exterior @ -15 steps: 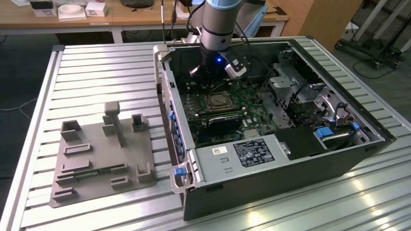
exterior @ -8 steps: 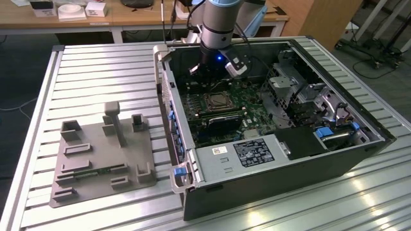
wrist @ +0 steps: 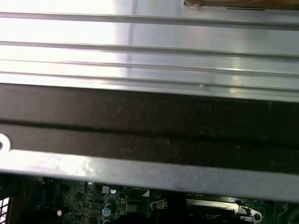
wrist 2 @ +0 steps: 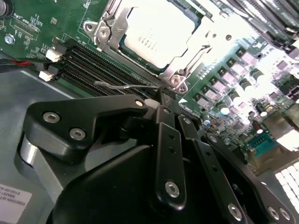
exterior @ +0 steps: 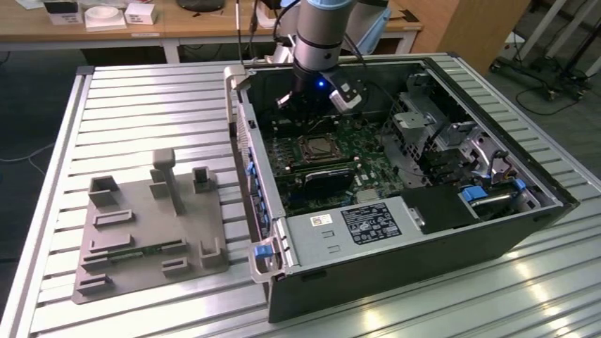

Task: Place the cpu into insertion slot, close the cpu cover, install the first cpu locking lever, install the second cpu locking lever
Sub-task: 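Install the first cpu locking lever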

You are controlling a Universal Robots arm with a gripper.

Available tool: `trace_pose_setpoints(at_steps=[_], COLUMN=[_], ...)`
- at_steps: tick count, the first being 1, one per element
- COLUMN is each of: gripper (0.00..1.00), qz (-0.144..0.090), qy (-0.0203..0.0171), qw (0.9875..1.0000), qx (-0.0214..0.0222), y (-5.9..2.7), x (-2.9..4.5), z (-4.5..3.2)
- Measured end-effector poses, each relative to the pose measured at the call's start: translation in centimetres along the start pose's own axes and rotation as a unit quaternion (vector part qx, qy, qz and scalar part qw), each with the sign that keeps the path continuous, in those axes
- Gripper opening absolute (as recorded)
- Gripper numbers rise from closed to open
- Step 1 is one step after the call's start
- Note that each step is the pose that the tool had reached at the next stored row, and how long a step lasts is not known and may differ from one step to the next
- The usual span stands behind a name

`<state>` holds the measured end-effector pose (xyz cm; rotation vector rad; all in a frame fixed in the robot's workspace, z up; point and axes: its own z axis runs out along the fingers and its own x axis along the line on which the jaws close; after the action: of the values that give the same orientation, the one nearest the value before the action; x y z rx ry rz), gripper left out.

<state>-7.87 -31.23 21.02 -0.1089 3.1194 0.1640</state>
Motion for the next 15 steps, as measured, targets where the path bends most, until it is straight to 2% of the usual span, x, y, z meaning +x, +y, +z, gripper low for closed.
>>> trace_pose_setpoints(at_steps=[2,3,5,6,10,15], gripper=[0.10,0.10,0.10,0.10,0.10,0.10], qz=[0.000,0.000,0.000,0.000,0.000,0.000], qy=[0.0001,0.0001,-0.0005,-0.0006,-0.0009,-0.0011], qw=[1.0000,1.0000,1.0000,0.9999,0.9999,0.9999], qx=[-0.0006,-0.0028,-0.0099,-0.0110,-0.0149,-0.0160], y=[-0.05,-0.07,-0.06,-0.07,-0.07,0.08], x=[-0.42,-0.48,-0.52,-0.59,-0.71,-0.74], z=[0.16,0.16,0.19,0.22,0.23,-0.21])
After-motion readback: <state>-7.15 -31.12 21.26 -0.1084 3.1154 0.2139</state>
